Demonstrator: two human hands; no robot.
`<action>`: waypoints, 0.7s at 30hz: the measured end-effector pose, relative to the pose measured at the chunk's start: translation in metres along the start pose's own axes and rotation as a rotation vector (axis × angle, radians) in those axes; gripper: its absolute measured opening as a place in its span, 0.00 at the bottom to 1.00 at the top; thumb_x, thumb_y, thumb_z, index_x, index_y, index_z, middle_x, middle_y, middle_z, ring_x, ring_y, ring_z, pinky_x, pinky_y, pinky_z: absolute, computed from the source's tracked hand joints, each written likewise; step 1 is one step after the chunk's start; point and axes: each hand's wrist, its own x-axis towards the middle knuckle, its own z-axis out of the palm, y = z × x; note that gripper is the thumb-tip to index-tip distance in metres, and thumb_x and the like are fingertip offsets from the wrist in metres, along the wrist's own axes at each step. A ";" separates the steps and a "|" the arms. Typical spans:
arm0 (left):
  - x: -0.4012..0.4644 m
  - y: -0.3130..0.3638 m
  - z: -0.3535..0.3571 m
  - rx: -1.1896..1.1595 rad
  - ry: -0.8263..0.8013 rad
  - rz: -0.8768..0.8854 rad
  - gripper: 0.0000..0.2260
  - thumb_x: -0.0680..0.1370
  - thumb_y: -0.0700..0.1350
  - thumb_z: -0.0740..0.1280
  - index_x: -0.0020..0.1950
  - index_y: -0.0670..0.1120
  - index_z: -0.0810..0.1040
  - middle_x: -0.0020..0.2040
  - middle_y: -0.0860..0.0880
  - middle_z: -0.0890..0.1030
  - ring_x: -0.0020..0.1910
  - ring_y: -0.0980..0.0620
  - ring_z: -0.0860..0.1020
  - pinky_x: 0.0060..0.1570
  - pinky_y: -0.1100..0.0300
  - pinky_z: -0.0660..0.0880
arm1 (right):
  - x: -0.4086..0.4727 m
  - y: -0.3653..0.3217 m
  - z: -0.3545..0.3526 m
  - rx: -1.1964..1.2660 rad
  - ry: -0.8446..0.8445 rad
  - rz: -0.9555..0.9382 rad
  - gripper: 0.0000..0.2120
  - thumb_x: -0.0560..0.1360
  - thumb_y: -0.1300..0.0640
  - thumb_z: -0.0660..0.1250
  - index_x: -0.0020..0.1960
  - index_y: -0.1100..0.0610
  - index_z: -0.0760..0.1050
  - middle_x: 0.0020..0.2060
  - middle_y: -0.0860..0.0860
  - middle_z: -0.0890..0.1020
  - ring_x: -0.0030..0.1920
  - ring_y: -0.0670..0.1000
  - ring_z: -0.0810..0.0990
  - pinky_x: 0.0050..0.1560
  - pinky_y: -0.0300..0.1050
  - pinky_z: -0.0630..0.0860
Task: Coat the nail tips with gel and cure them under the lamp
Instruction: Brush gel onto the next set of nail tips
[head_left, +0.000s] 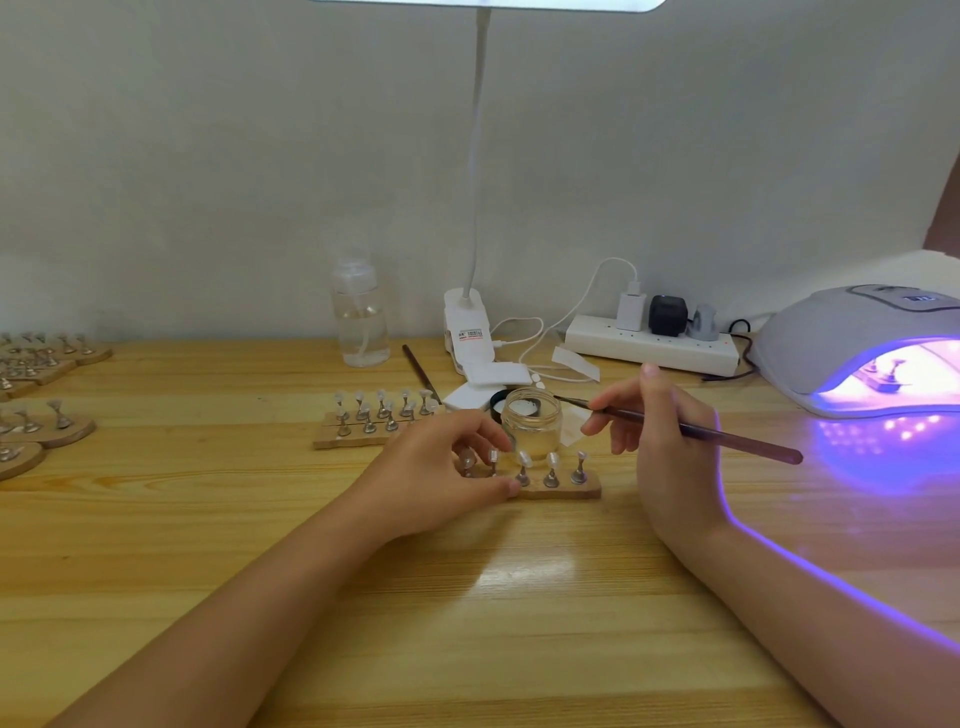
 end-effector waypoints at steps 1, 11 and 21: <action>-0.001 0.002 0.003 0.013 0.033 0.007 0.10 0.66 0.55 0.73 0.43 0.60 0.75 0.44 0.59 0.77 0.44 0.62 0.74 0.48 0.64 0.72 | 0.000 0.000 0.000 0.000 0.001 0.001 0.21 0.76 0.50 0.52 0.33 0.55 0.77 0.26 0.51 0.80 0.25 0.43 0.71 0.30 0.32 0.69; -0.003 0.004 0.018 0.168 0.184 0.177 0.05 0.71 0.51 0.70 0.43 0.58 0.75 0.37 0.62 0.75 0.42 0.64 0.73 0.56 0.54 0.68 | -0.002 -0.002 0.000 -0.027 -0.023 -0.019 0.21 0.81 0.58 0.52 0.34 0.58 0.77 0.27 0.51 0.80 0.26 0.44 0.71 0.30 0.32 0.69; -0.005 0.002 0.020 0.217 0.208 0.235 0.07 0.72 0.50 0.70 0.41 0.59 0.72 0.37 0.62 0.76 0.41 0.66 0.73 0.54 0.63 0.62 | -0.003 -0.005 0.002 -0.040 -0.040 -0.019 0.21 0.81 0.59 0.52 0.34 0.57 0.77 0.27 0.53 0.80 0.26 0.44 0.71 0.29 0.34 0.69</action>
